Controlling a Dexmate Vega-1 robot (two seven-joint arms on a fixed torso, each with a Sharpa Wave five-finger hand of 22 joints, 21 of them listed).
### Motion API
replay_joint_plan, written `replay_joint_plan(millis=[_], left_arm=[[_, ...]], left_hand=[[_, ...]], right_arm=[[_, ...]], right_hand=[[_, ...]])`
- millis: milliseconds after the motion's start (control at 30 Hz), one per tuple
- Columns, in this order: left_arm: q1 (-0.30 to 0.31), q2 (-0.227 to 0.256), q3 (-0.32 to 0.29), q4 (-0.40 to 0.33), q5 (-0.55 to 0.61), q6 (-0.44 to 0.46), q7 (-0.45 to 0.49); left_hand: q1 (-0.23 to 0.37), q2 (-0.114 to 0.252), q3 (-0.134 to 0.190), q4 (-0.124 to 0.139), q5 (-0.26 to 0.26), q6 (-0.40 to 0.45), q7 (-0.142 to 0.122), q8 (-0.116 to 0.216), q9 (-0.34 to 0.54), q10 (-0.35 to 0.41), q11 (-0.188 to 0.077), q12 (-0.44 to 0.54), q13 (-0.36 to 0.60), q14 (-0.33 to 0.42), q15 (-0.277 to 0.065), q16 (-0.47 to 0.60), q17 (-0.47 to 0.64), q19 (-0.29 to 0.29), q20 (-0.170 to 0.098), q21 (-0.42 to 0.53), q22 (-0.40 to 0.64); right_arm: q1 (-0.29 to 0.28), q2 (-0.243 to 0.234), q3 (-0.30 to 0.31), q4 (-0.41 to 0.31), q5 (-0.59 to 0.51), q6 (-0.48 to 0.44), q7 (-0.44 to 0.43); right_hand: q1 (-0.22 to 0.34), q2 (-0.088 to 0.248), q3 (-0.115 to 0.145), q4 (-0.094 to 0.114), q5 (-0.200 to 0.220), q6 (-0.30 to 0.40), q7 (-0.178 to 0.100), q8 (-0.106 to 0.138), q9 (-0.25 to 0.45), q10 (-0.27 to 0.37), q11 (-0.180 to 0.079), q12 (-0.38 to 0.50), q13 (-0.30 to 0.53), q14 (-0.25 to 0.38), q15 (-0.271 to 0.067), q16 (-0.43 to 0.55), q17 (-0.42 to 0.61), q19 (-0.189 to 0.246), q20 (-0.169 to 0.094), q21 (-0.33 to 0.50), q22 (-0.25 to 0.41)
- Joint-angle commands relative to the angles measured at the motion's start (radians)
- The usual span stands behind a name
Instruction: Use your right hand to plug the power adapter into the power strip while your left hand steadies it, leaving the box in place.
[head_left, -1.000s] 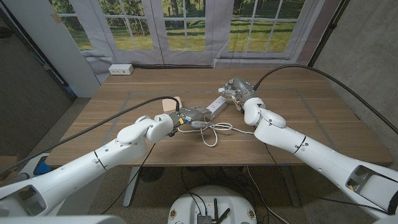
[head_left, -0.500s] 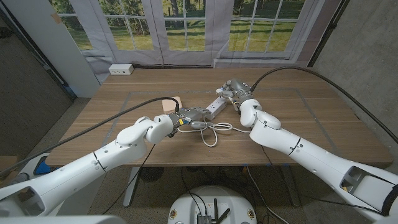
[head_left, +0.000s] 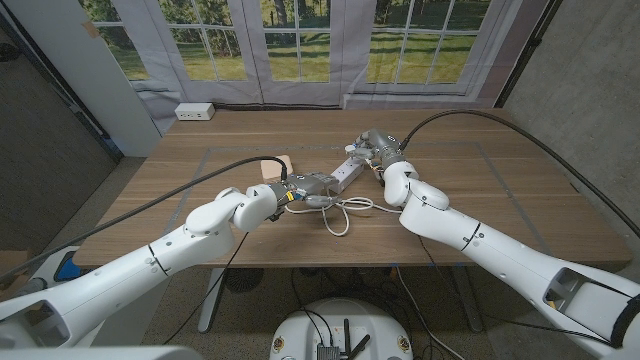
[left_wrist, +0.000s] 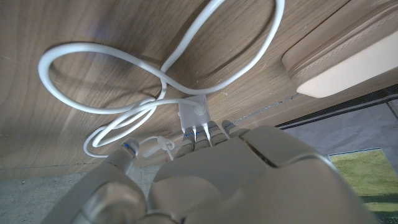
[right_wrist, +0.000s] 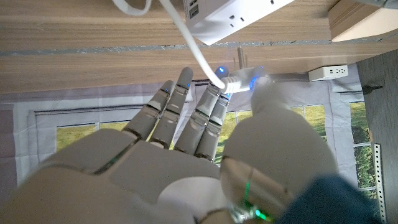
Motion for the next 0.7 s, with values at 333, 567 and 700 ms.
replay_joint_plan(millis=[333,567,700], left_arm=[[-0.001,0.002,0.001,-0.004,-0.007,-0.004,-0.015],[0.002,0.003,0.001,-0.012,-0.007,0.002,-0.024],[0.003,0.003,0.002,-0.014,-0.006,0.003,-0.025]], left_hand=[[-0.006,0.115,0.009,0.003,0.005,0.011,0.002,0.003,0.002,0.003,-0.003,0.005,0.001,0.004,0.001,-0.002,0.005,-0.023,-0.078,0.006,0.004],[-0.006,0.115,0.009,0.003,0.005,0.011,0.0,0.003,0.002,0.005,-0.004,0.005,0.001,0.005,0.0,-0.002,0.005,-0.02,-0.08,0.007,0.004],[-0.006,0.115,0.01,0.003,0.005,0.011,0.0,0.002,0.002,0.005,-0.004,0.004,0.001,0.006,0.0,-0.002,0.005,-0.019,-0.08,0.007,0.004]], right_arm=[[0.024,-0.032,0.012,0.038,0.055,0.106,0.079],[0.029,-0.049,0.022,0.047,0.069,0.139,0.109],[0.032,-0.055,0.032,0.05,0.084,0.149,0.129]], right_hand=[[0.057,0.034,0.003,-0.003,0.011,0.026,-0.064,-0.013,0.006,-0.025,-0.002,-0.01,0.007,-0.016,-0.159,-0.002,0.01,-0.007,0.001,-0.001,0.002],[0.061,0.034,0.0,-0.001,0.012,0.022,-0.066,-0.015,0.006,-0.031,-0.002,-0.012,0.009,-0.02,-0.158,-0.002,0.012,-0.007,0.002,0.0,0.002],[0.06,0.036,-0.001,0.001,0.012,0.02,-0.066,-0.016,0.007,-0.034,-0.002,-0.014,0.01,-0.021,-0.157,-0.003,0.013,-0.008,0.002,0.0,0.002]])
